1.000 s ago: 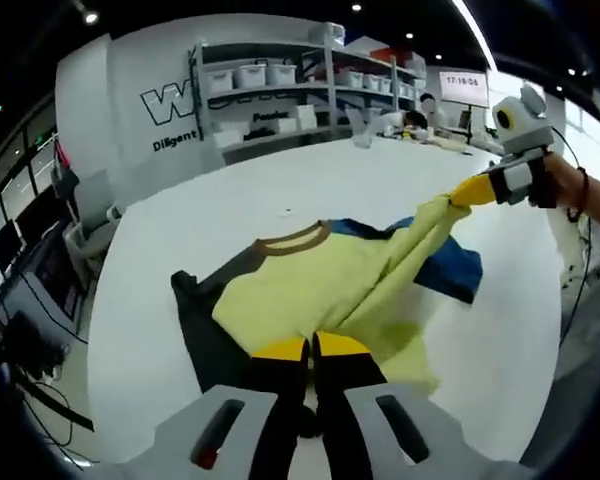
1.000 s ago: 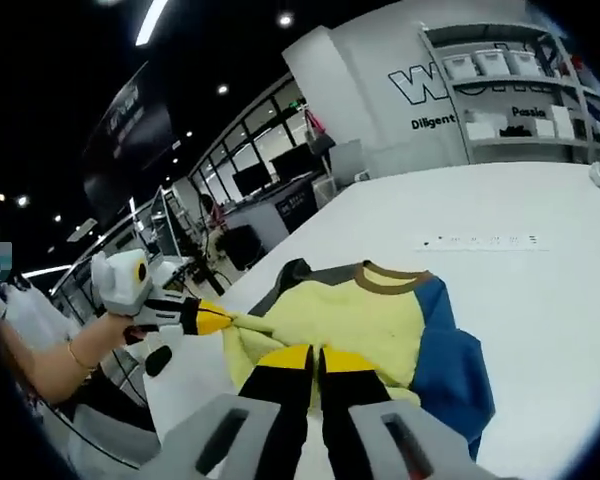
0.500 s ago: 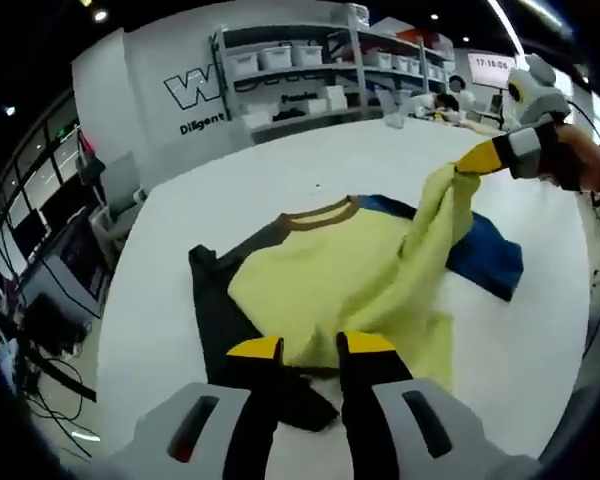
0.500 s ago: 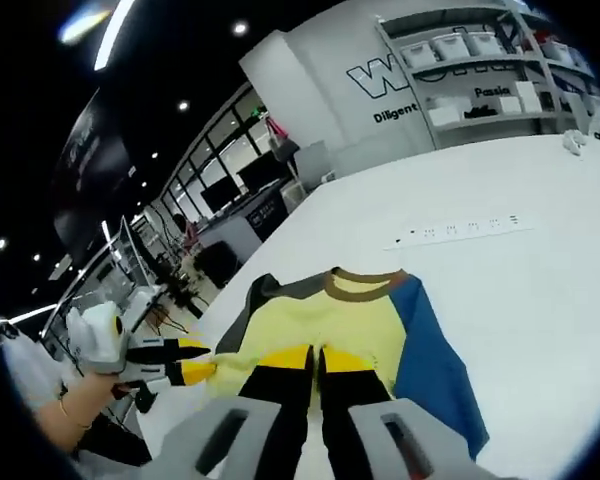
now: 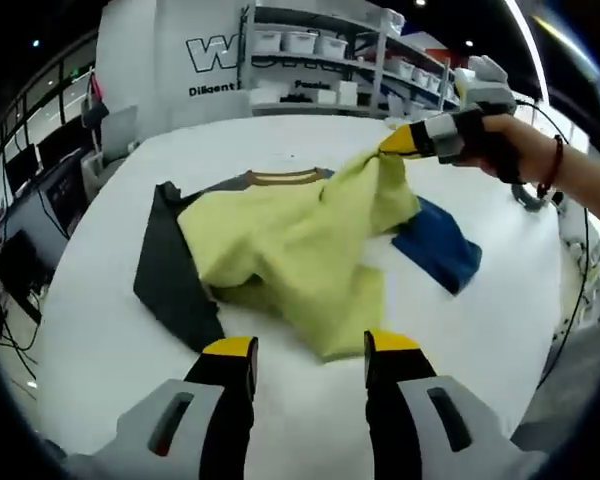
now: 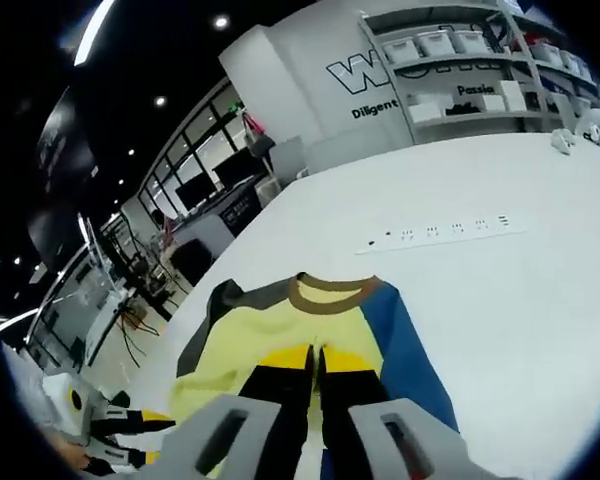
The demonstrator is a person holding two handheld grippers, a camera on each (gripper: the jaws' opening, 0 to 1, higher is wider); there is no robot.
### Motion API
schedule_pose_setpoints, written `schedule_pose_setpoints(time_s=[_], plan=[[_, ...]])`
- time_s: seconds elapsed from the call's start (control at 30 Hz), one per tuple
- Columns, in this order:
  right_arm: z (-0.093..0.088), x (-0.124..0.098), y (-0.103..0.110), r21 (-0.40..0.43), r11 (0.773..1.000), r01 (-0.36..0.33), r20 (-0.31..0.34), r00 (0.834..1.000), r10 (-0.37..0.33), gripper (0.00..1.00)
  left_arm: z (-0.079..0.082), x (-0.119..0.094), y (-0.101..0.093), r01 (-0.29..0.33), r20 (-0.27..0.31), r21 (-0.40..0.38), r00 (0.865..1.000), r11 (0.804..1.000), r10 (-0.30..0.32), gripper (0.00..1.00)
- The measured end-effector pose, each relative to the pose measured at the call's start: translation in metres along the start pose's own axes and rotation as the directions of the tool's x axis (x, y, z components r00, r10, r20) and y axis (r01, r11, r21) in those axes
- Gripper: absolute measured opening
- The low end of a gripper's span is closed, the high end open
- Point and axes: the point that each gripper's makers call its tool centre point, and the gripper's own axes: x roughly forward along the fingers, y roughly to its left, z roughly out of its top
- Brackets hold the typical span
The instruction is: Fold the garment on the visible template until the final outline fits inside the template.
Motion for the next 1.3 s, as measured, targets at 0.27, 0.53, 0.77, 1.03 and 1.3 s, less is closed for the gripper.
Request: schedule_pose_setpoints(time_s=[0.27, 0.53, 0.77, 1.03, 1.3], plan=[[-0.005, 0.013, -0.020, -0.029, 0.997, 0.067, -0.019, 0.998, -0.068, 0.00, -0.007, 0.008, -0.025, 0.037, -0.021, -0.040, 0.999, 0.999, -0.038, 0.43], [-0.016, 0.019, -0.026, -0.028, 0.996, 0.088, -0.060, 0.994, -0.090, 0.00, -0.008, 0.023, -0.039, 0.005, -0.020, -0.121, 1.000, 0.993, -0.008, 0.45], [-0.019, 0.019, -0.030, -0.027, 0.995, 0.093, -0.068, 0.993, -0.095, 0.00, -0.013, 0.028, -0.036, -0.070, -0.031, -0.106, 0.997, 0.992, 0.067, 0.39], [-0.021, 0.016, -0.030, -0.034, 0.995, 0.099, -0.071, 0.992, -0.101, 0.00, -0.010, 0.036, -0.031, -0.092, -0.065, -0.025, 0.994, 0.995, 0.090, 0.10], [-0.021, 0.008, -0.032, -0.064, 0.992, 0.106, -0.071, 0.991, -0.110, 0.00, -0.004, 0.017, -0.016, -0.073, -0.066, -0.032, 0.995, 0.997, 0.070, 0.06]])
